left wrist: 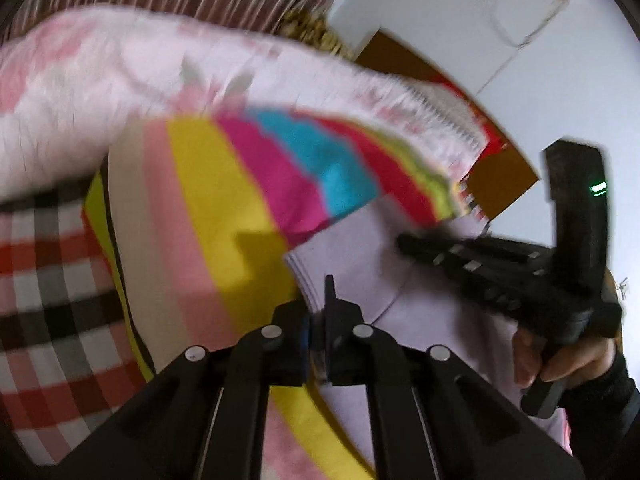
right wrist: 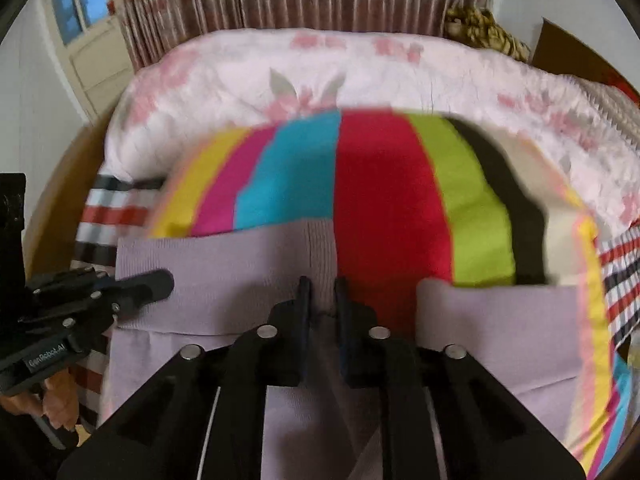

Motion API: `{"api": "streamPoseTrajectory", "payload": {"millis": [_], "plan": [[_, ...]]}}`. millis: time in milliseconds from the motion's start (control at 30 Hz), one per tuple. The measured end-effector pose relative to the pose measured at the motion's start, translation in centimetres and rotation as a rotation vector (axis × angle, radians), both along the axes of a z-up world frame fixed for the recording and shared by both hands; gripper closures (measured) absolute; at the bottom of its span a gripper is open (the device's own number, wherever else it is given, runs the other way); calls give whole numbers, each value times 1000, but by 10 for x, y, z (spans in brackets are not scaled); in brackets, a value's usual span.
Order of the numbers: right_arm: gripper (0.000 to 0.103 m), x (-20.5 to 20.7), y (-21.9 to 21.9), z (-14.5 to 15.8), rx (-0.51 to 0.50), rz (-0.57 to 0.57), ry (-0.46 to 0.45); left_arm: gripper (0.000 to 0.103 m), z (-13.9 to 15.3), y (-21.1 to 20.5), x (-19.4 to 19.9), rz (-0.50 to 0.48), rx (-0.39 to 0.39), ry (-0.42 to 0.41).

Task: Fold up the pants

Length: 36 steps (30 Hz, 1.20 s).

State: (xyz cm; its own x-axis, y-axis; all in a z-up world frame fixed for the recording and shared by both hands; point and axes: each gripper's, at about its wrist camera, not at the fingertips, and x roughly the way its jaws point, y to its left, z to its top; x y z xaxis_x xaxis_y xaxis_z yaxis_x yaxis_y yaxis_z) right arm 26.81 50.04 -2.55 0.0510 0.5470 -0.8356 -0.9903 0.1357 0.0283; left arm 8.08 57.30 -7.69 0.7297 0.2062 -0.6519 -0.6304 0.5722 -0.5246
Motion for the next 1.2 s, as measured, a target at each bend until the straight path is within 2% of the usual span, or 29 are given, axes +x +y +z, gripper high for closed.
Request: {"api": "streamPoseTrajectory", "payload": {"millis": [33,67,100,133,167,200,233,300,333,433,567,600,633,700,767,800,900,967,1000,1033,1100,1133,1200], "plan": [[65,4,-4,5,7,-15,36,92,-2,0,-3,2,3,-10],[51,6,-8,11,20,-23,63,83,0,-1,-6,7,10,-12],[25,9,-21,25,83,-26,87,64,6,-3,-13,41,44,12],[19,10,-32,36,132,-30,80,50,14,-6,-20,96,91,45],[19,11,-39,44,152,-36,73,33,25,-10,-29,156,152,67],[24,15,-51,53,162,-64,48,31,37,-17,-36,177,206,50],[36,17,-58,56,159,-83,26,30,49,-25,-41,165,252,19],[43,21,-67,53,124,-107,-13,27,65,-41,-40,85,271,-30],[47,21,-70,47,93,-115,-25,26,68,-48,-35,23,249,-64],[47,17,-73,26,28,-114,-27,24,62,-63,-15,-131,185,-100],[54,6,-73,3,-33,-102,-117,23,29,-76,18,-267,105,-7],[58,7,-76,2,-23,-98,-111,23,19,-75,23,-277,85,13],[67,8,-77,2,-18,-95,-101,22,15,-75,23,-281,93,8],[77,12,-83,7,8,-87,-51,14,13,-74,22,-304,87,-26],[86,19,-90,13,41,-91,-3,14,12,-68,21,-301,49,-36],[94,24,-96,16,57,-98,24,13,10,-66,19,-300,27,-45],[98,30,-103,21,90,-118,35,9,7,-64,21,-302,12,-60],[98,29,-112,32,157,-119,99,10,9,-66,19,-290,12,-63],[97,25,-114,37,176,-108,106,10,11,-66,19,-279,-11,-86],[97,19,-116,43,192,-86,105,10,17,-64,14,-273,-58,-146],[97,0,-120,56,223,-8,115,10,28,-49,0,-279,-217,-361],[97,-11,-120,60,227,28,105,10,32,-42,-2,-288,-270,-425],[98,-28,-117,62,218,74,75,10,42,-32,7,-319,-315,-474]]}}
